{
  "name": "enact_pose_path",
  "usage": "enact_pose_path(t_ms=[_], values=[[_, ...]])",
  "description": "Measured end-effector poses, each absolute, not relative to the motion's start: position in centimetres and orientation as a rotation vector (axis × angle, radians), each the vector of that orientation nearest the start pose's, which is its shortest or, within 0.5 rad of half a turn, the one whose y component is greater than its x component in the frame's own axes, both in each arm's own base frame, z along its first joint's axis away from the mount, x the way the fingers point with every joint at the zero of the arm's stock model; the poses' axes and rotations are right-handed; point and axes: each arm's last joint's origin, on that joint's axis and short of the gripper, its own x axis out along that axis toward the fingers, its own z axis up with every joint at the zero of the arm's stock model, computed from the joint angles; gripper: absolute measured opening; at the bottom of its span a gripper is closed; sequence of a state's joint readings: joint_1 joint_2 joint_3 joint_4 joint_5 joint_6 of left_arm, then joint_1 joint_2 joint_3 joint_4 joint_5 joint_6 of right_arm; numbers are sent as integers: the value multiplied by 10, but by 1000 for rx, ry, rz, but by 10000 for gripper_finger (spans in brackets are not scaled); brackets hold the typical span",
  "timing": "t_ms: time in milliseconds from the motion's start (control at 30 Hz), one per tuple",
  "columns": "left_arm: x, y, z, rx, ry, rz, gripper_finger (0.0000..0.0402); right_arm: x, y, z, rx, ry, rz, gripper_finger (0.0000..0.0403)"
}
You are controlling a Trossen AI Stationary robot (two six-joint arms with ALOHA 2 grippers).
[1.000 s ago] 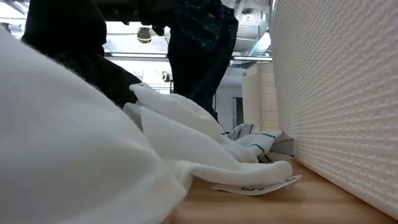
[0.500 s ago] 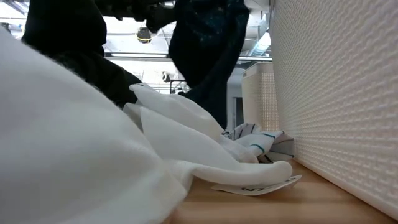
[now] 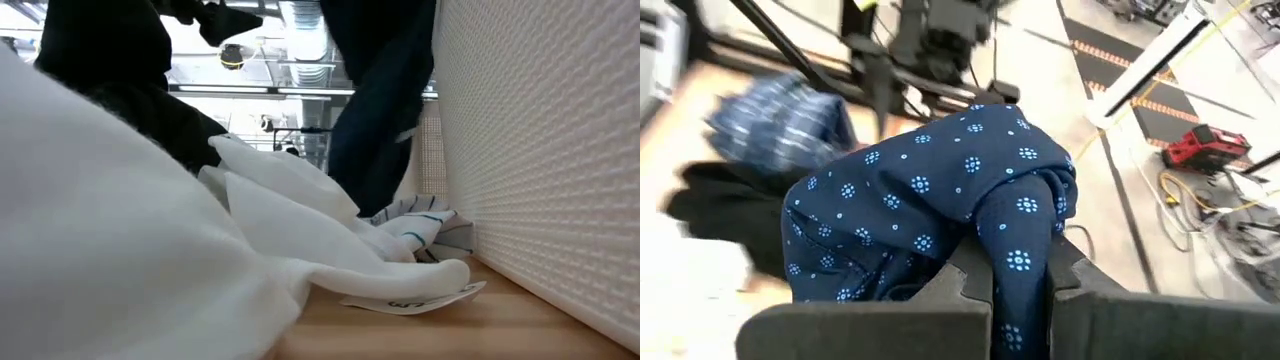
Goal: Sort clothes
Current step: Put the top blue patterned polo in the bottom laundry bin
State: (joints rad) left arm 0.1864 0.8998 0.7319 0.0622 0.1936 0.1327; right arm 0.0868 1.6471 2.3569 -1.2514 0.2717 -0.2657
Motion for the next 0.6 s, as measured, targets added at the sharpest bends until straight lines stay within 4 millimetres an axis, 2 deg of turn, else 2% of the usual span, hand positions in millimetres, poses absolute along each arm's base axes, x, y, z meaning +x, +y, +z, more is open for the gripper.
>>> enact_pose_path(t_ms=[133, 300, 367, 600], values=[[202, 33, 313, 102, 153, -5, 368, 235, 31, 532, -273, 541, -63, 27], [206, 34, 306, 95, 199, 6, 369, 215, 47, 522, -140, 679, -33, 27], [207, 34, 305, 94, 206, 6, 369, 215, 53, 512, -88, 774, -45, 27], [207, 35, 305, 98, 204, 21, 369, 253, 78, 460, 49, 1028, 27, 27]])
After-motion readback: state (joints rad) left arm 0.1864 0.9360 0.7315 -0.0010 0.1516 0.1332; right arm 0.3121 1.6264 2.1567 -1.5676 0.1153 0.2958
